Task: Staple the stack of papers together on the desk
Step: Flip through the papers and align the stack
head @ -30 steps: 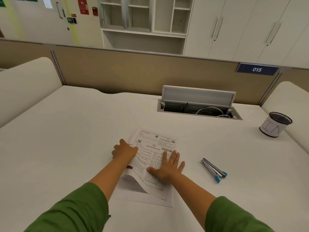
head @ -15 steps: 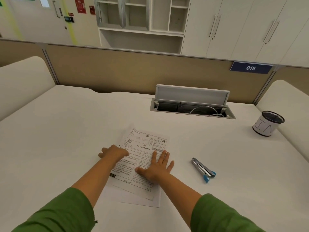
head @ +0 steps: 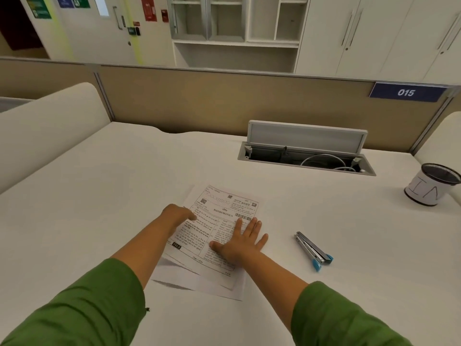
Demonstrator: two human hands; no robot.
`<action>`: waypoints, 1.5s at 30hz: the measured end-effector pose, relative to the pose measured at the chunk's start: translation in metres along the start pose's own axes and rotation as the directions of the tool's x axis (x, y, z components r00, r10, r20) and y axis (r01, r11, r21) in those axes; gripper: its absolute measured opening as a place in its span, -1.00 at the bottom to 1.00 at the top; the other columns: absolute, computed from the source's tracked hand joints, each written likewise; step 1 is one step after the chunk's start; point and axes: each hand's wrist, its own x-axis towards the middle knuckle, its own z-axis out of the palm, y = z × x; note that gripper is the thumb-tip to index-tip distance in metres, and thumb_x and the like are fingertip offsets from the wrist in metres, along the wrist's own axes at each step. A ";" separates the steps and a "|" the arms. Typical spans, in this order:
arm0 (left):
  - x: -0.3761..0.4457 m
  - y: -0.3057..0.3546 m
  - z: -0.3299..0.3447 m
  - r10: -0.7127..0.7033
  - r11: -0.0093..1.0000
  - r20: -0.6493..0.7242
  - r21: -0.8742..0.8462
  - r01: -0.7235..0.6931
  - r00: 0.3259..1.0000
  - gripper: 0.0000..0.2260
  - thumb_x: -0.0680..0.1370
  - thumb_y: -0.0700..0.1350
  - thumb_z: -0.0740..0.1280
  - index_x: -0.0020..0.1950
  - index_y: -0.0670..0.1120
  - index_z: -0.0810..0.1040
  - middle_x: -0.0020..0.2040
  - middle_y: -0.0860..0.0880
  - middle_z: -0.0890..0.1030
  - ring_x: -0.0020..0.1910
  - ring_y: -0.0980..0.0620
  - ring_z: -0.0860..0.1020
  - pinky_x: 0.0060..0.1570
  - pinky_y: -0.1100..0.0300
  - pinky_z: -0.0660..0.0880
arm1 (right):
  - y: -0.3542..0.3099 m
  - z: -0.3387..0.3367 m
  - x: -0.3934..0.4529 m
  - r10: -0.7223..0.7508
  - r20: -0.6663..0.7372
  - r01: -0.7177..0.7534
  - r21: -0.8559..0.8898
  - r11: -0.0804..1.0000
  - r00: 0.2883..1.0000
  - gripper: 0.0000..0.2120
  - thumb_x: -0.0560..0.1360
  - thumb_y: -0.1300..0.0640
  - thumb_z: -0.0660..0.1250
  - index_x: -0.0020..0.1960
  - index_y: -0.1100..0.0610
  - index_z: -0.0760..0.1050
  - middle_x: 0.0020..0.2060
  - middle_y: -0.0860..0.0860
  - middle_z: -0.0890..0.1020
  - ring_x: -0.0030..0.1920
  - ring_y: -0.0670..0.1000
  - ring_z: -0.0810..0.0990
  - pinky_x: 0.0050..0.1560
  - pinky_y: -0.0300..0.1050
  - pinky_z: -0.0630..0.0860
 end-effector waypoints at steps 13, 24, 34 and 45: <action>0.020 -0.005 -0.015 0.028 0.989 0.087 -0.149 -0.015 0.996 -0.70 0.39 -0.32 0.43 0.08 -0.34 0.46 0.08 -0.29 0.57 0.04 -0.26 0.57 0.07 -0.08 0.53 | -0.005 -0.005 -0.004 0.047 -0.024 -0.048 -0.026 0.999 0.999 0.12 0.27 -0.54 0.09 0.45 0.06 -0.43 0.41 0.20 -0.46 0.38 0.21 -0.52 0.29 0.34 -0.45; 0.027 -0.023 -0.021 0.323 0.935 0.086 -0.186 -0.303 0.943 -0.84 0.48 -0.35 0.26 -0.21 -0.12 0.51 -0.18 -0.07 0.56 -0.26 0.00 0.54 -0.23 0.16 0.52 | -0.014 -0.004 -0.017 0.140 -0.270 -0.058 0.291 0.955 0.952 0.06 0.32 -0.42 0.23 0.49 0.06 -0.29 0.49 0.17 -0.25 0.48 0.16 -0.33 0.40 0.28 -0.28; 0.014 -0.027 0.008 0.157 0.532 -0.128 -0.824 -0.193 0.979 -0.80 0.53 -0.31 0.25 0.10 -0.10 0.53 0.01 -0.07 0.61 -0.06 -0.01 0.59 -0.12 0.17 0.59 | -0.050 -0.009 -0.055 0.428 0.017 0.134 0.938 -0.321 0.904 -0.02 0.26 -0.06 0.53 0.47 0.01 -0.01 0.17 0.10 0.48 0.06 0.09 0.54 -0.01 0.00 0.53; 0.023 -0.027 -0.021 0.253 0.347 0.109 -0.938 0.014 0.961 -0.83 0.54 -0.29 0.22 0.03 -0.08 0.52 -0.06 -0.09 0.63 -0.09 -0.05 0.60 -0.13 0.05 0.59 | -0.026 -0.033 -0.047 0.302 -0.321 0.336 0.942 0.002 0.898 -0.80 0.37 0.34 0.41 -0.11 0.09 0.54 -0.13 0.07 0.66 -0.15 0.03 0.65 -0.22 -0.10 0.61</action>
